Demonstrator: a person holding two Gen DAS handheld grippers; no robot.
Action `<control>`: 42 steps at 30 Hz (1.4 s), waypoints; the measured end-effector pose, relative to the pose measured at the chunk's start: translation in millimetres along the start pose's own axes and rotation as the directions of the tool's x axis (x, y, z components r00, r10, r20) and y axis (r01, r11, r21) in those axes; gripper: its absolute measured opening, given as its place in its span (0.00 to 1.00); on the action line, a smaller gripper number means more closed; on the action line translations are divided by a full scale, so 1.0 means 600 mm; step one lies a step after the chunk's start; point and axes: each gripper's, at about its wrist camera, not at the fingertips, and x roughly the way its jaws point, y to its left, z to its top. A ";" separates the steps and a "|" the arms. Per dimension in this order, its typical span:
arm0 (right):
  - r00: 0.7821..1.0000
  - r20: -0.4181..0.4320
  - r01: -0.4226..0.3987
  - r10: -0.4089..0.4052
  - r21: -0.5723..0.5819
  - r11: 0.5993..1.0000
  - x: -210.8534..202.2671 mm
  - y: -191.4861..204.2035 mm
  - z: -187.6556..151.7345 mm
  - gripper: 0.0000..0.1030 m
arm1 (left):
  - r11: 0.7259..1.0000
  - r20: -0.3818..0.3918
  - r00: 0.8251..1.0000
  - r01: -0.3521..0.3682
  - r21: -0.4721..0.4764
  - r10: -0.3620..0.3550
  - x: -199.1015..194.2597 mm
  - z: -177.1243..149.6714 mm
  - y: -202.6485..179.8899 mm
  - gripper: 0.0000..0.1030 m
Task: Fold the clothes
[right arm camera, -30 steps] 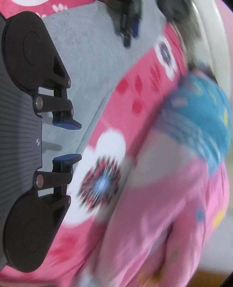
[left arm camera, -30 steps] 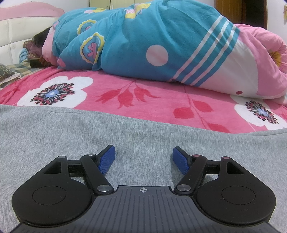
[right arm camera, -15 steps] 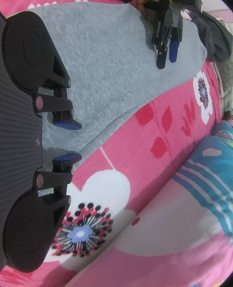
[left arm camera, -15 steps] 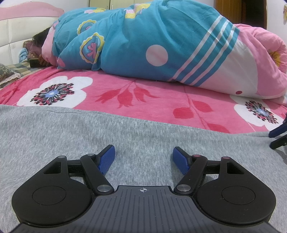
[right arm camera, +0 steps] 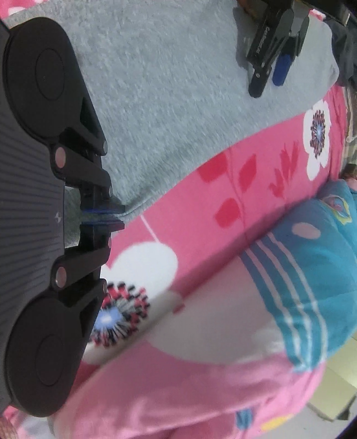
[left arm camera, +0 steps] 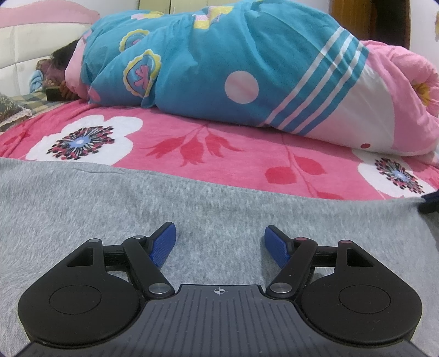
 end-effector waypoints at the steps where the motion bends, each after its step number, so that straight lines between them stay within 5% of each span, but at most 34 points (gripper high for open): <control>1: 1.000 0.002 0.014 -0.014 -0.010 1.000 0.000 0.001 0.003 0.04 | 1.000 -0.001 1.000 0.001 -0.006 -0.001 -0.001 0.001 0.001 0.70; 12: 0.998 -0.033 0.059 -0.061 -0.054 0.997 0.072 0.012 -0.014 0.04 | 1.000 -0.004 1.000 -0.015 -0.006 0.015 0.002 0.002 0.002 0.70; 14: 0.999 -0.011 0.046 -0.046 -0.005 0.999 0.056 -0.002 -0.017 0.10 | 1.000 -0.004 1.000 -0.016 -0.003 0.016 0.002 0.002 0.001 0.70; 17: 0.998 0.028 0.059 -0.062 0.105 0.993 0.012 -0.045 -0.033 0.34 | 1.000 -0.003 1.000 -0.019 0.000 0.019 0.003 0.001 0.000 0.71; 24: 0.986 0.038 0.144 -0.165 0.331 0.933 -0.078 -0.163 -0.129 0.34 | 1.000 -0.001 1.000 -0.024 0.008 0.024 0.004 -0.001 -0.002 0.71; 29: 0.999 -0.020 0.047 -0.044 0.231 0.972 -0.055 -0.157 -0.162 0.34 | 0.999 0.000 1.000 -0.030 0.015 0.030 0.004 -0.002 -0.004 0.72; 36: 0.989 -0.119 -0.061 0.083 0.178 0.982 0.010 -0.160 -0.170 0.34 | 0.999 0.002 1.000 -0.031 0.018 0.031 0.004 -0.003 -0.004 0.72; 42: 0.984 -0.147 -0.068 0.098 0.195 0.978 0.013 -0.158 -0.173 0.29 | 0.999 0.002 1.000 -0.031 0.018 0.031 0.005 -0.003 -0.004 0.72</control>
